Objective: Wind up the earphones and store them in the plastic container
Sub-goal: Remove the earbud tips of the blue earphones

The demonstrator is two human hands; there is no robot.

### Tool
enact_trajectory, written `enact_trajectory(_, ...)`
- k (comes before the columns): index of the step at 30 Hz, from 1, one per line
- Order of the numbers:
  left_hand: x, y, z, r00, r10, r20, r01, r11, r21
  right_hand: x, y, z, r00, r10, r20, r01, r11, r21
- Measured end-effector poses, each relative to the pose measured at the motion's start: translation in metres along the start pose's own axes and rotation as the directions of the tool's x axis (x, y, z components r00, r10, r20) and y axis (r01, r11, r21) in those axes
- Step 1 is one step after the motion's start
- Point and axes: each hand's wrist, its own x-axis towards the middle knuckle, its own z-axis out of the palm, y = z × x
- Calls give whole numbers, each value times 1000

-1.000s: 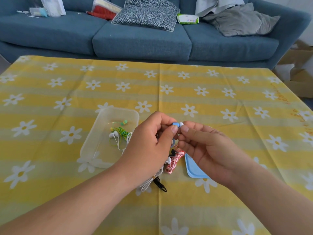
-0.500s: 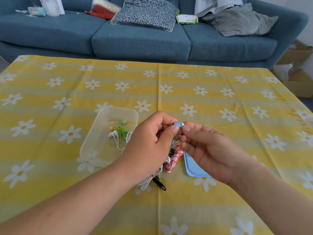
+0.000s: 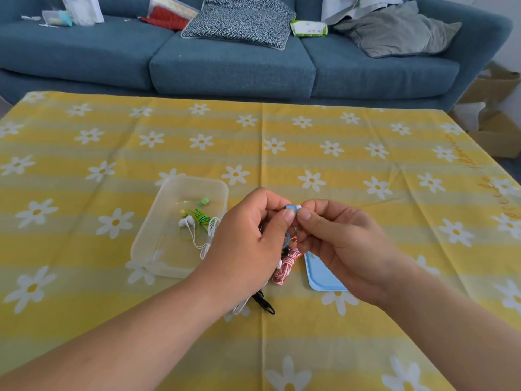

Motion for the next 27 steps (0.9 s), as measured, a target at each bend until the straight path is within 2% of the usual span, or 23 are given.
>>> enact_trajectory(5,-1,2,3,998,25,-52,-25,1000,-1,-1,5,5,1000,-6,-26,7,999,47)
enact_trajectory(12,2,0,0,1000,3,-8,-3,1000,-9,-2,4,2,999,5,-41,-2,996,84)
enact_trajectory(15,2,-1,1,1000,-5,-21,5,1000,-19,-3,6,4,995,-26,-98,29,999,33)
enact_trajectory(20,3,-3,0,998,-49,-42,47,998,-46,-8,2,6,968,-155,-197,121,977,-175)
enact_trajectory(22,4,-2,0,997,-69,-38,67,996,-62,-9,-2,6,964,-172,-202,135,974,-183)
enact_trajectory(25,4,1,-2,992,-126,-11,123,984,-131,-10,-6,6,974,-136,-182,118,987,-107)
enact_trajectory(27,3,4,-2,986,-165,10,165,973,-164,-11,-6,5,976,-141,-164,116,981,-156)
